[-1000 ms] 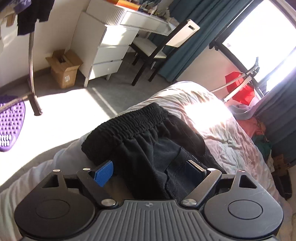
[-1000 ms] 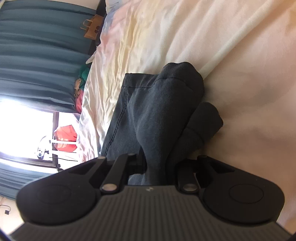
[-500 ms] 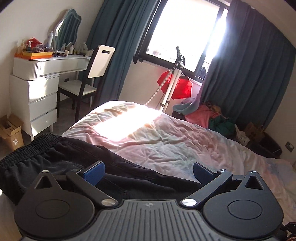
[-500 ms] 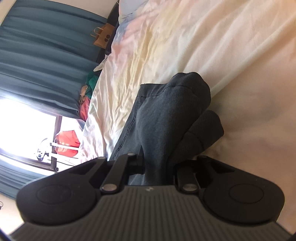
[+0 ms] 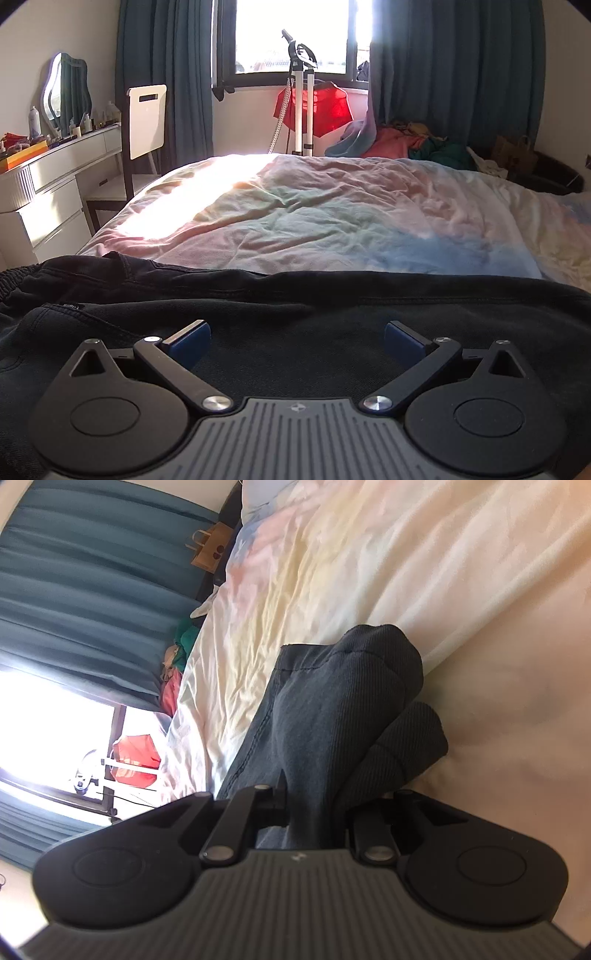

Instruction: Fold clothes

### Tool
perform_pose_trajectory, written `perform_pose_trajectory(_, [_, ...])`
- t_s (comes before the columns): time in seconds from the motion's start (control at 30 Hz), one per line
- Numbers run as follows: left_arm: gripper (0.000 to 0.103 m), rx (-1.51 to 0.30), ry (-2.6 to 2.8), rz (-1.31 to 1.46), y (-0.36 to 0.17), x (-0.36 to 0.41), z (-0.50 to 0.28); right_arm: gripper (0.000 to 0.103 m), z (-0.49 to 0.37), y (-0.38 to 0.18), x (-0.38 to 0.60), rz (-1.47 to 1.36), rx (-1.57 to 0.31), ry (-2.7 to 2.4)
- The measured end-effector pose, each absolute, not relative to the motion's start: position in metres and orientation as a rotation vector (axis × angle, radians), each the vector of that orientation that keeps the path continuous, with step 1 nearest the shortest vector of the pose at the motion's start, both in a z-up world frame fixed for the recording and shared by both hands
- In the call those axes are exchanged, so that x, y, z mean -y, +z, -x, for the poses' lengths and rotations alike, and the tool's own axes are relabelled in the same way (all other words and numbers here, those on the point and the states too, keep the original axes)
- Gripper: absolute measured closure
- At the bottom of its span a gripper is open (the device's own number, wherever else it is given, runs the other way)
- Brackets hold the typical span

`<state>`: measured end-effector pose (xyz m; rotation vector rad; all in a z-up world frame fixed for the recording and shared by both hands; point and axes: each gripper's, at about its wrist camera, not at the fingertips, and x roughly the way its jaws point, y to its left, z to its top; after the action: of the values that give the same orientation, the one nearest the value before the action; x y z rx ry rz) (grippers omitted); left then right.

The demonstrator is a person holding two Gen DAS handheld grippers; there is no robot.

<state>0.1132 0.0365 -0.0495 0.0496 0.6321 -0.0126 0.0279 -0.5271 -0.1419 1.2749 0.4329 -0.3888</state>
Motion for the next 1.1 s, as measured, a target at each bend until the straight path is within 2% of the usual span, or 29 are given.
perform_pose_trajectory(0.2, [0.003, -0.692, 0.004, -0.114, -0.083, -0.031, -0.111, 0.079, -0.029, -0.152, 0.531, -1.358, -0.422, -0.382])
perform_pose_trajectory(0.37, [0.002, -0.698, 0.016, -0.116, -0.088, -0.032, -0.111, 0.068, -0.03, -0.166, 0.537, -1.428, -0.406, -0.359])
perform_pose_trajectory(0.43, [0.002, -0.7, 0.015, -0.112, -0.089, -0.033, -0.111, 0.067, -0.032, -0.169, 0.538, -1.423, -0.412, -0.355])
perform_pose_trajectory(0.67, [0.001, -0.701, 0.013, -0.122, -0.09, -0.034, -0.108, 0.068, -0.039, -0.163, 0.532, -1.34, -0.444, -0.417])
perform_pose_trajectory(0.73, [0.001, -0.701, 0.015, -0.13, -0.09, -0.033, -0.107, 0.071, -0.043, -0.157, 0.528, -1.274, -0.468, -0.44])
perform_pose_trajectory(0.8, [0.001, -0.704, 0.016, -0.137, -0.09, -0.033, -0.107, 0.079, -0.047, -0.151, 0.526, -1.21, -0.481, -0.447])
perform_pose_trajectory(0.87, [0.001, -0.709, 0.016, -0.14, -0.089, -0.032, -0.107, 0.081, -0.051, -0.141, 0.522, -1.137, -0.482, -0.45])
perform_pose_trajectory(0.97, [0.0, -0.709, 0.007, -0.143, -0.089, -0.033, -0.106, 0.083, -0.058, -0.115, 0.509, -0.99, -0.443, -0.461])
perform_pose_trajectory(1.1, [0.0, -0.706, -0.013, -0.142, -0.085, -0.037, -0.101, 0.084, -0.068, -0.068, 0.429, -0.606, -0.334, -0.362])
